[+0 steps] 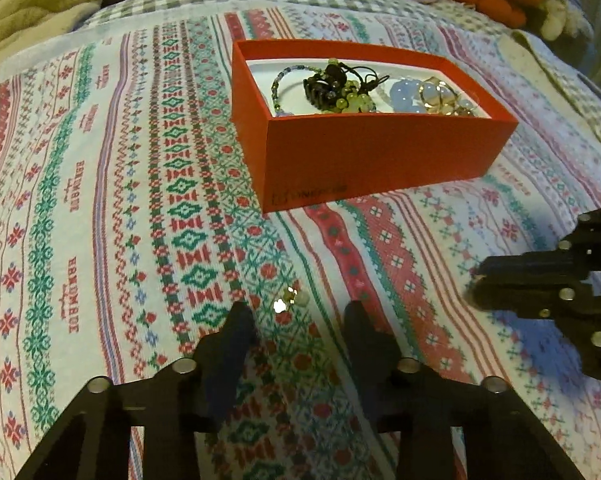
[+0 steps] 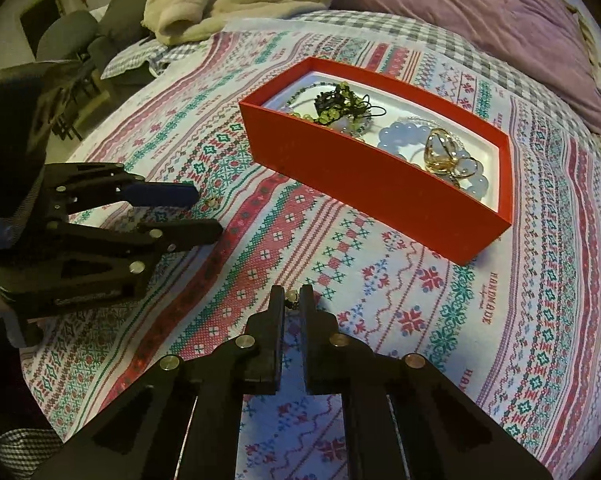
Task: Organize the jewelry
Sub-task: 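Grasp the other gold stud with left tool while right tool holds its stud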
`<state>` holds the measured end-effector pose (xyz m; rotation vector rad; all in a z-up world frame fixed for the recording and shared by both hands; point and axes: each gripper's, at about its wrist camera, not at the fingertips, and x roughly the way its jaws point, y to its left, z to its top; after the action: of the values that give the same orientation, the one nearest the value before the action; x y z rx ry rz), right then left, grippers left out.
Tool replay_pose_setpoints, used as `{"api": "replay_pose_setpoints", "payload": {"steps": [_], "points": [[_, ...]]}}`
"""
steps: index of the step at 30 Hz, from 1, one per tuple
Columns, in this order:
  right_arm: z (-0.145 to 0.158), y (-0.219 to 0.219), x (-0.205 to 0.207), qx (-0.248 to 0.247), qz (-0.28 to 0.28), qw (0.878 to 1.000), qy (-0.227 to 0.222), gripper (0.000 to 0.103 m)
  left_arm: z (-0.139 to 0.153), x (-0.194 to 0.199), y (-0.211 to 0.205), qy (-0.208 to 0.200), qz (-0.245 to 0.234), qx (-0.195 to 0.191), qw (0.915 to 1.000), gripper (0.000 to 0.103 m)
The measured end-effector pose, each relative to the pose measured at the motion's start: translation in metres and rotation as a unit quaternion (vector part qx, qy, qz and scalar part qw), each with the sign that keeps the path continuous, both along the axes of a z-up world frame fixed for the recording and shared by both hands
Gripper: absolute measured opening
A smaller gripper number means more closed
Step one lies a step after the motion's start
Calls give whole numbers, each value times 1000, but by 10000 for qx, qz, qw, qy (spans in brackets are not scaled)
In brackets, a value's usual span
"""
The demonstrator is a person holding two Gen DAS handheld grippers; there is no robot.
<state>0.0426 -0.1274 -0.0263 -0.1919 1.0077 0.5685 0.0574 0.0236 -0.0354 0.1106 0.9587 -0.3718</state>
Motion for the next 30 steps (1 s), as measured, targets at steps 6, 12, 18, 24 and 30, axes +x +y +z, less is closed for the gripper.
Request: {"api": "replay_pose_setpoints", "payload": {"steps": [6,12,18,24,30], "points": [[3,-5,-1,13,-43,10000,-16,7,-1,0,-6,-14,-56,85,9999,16],[5,-8,-1,50,-110,9999,17,7,0,1,-6,19,-4,101,9999,7],[13,-13,0,121,-204,9997,5,7,7,2,-1,105,81,19,9999,1],[26,-20,4,213,-310,9993,-53,7,19,4,5,153,204,-105,9996,1],[46,-28,10,359,-438,9981,-242,7,44,3,5,-54,207,-227,9995,1]]}}
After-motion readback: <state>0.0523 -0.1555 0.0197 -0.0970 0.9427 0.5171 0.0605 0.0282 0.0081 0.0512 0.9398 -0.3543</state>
